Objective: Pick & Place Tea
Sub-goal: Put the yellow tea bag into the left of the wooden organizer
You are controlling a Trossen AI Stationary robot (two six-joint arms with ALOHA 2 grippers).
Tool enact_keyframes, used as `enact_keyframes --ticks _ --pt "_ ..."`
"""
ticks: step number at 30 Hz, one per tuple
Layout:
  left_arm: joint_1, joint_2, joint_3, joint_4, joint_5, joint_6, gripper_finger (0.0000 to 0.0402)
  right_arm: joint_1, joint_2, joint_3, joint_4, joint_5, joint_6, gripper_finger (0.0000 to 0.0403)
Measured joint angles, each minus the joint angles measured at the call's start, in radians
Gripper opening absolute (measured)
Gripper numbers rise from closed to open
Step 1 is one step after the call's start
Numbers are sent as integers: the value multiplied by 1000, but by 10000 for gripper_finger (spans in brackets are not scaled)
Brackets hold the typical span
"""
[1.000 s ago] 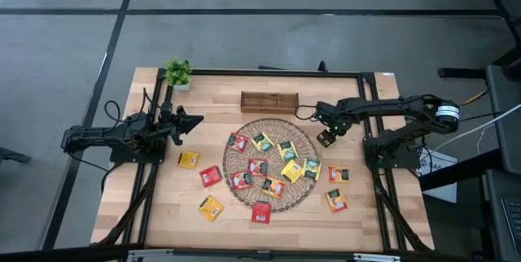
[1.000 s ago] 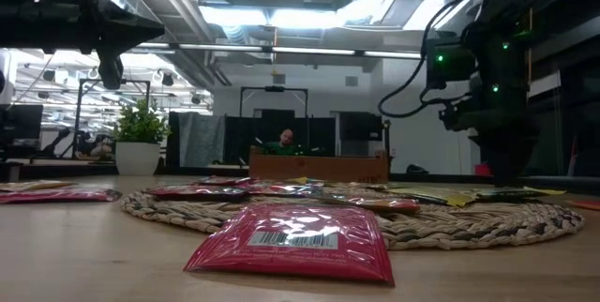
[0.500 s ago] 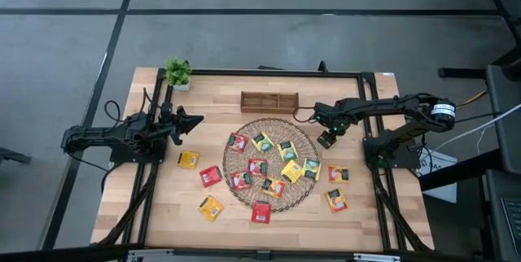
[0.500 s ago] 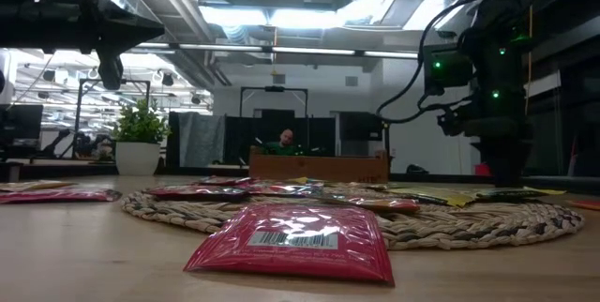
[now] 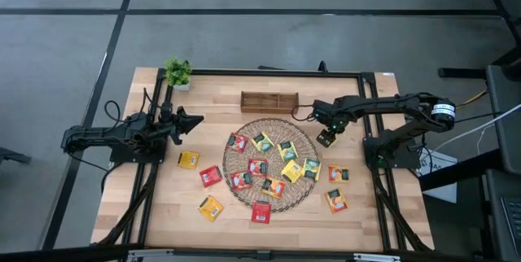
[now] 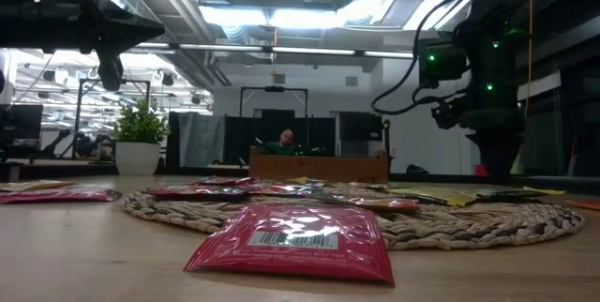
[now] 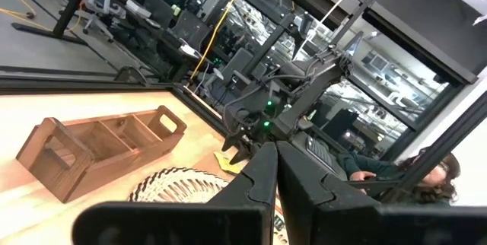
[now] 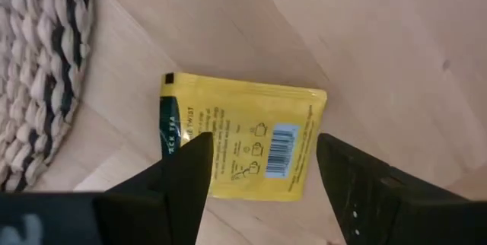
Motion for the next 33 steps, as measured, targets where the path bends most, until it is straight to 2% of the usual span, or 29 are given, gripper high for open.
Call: enact_keyframes --ticks 5,14,17,33 --pt "0 0 0 0 0 0 8 -35 0 -4 -10 39 -8 236" --pt "0 0 0 0 0 0 8 -85 0 -4 -7 -7 -45 236" --pt "0 0 0 0 0 0 8 -86 0 -5 -6 -35 -45 236" --pt "0 0 0 0 0 0 8 -86 0 -13 30 -27 -49 236"
